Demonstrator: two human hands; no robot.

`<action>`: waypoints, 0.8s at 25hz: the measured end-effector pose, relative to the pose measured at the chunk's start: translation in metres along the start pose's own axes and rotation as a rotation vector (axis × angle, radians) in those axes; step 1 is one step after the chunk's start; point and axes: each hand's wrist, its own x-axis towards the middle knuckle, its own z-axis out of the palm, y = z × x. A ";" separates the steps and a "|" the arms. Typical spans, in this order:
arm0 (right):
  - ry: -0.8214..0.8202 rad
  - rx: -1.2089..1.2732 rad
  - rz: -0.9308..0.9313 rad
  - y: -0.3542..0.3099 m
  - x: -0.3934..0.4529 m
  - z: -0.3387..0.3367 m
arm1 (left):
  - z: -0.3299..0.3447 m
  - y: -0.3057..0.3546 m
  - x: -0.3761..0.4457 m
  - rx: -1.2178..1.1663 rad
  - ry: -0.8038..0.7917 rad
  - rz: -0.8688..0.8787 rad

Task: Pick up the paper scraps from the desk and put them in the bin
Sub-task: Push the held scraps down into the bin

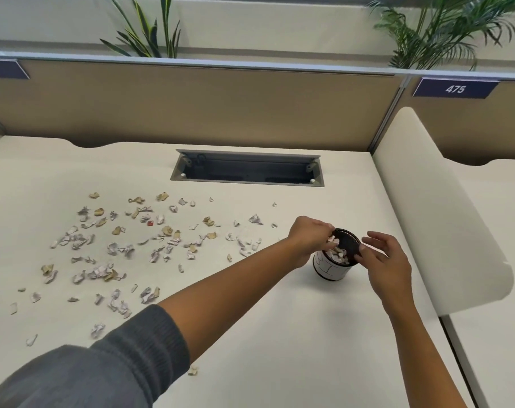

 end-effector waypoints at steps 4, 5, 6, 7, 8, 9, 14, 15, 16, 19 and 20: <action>-0.006 -0.034 -0.015 0.000 0.002 -0.001 | -0.004 0.001 -0.004 -0.029 -0.044 -0.019; -0.011 -0.050 -0.024 -0.002 0.002 0.001 | -0.007 -0.002 -0.006 -0.035 -0.064 -0.006; -0.019 -0.070 -0.039 -0.004 0.002 0.003 | -0.011 -0.005 -0.007 -0.034 -0.088 0.007; -0.030 -0.098 -0.061 -0.007 0.001 0.006 | -0.016 -0.009 -0.008 -0.018 -0.106 0.020; -0.042 -0.129 -0.082 -0.011 0.001 0.009 | -0.022 -0.015 -0.008 0.009 -0.108 0.035; -0.054 -0.153 -0.101 -0.015 0.000 0.012 | -0.030 -0.021 -0.008 0.048 -0.091 0.051; -0.151 -0.168 -0.187 -0.034 -0.003 0.040 | -0.090 -0.054 -0.004 0.692 0.148 0.291; -0.184 -0.171 -0.200 -0.037 -0.004 0.048 | -0.104 -0.061 0.000 0.846 0.184 0.329; -0.222 -0.179 -0.210 -0.038 -0.005 0.057 | -0.116 -0.069 0.004 0.959 0.205 0.344; -0.339 -0.228 -0.224 -0.035 -0.005 0.086 | -0.137 -0.084 0.016 1.202 0.199 0.307; -0.370 -0.258 -0.229 -0.032 -0.003 0.096 | -0.140 -0.086 0.019 1.243 0.182 0.272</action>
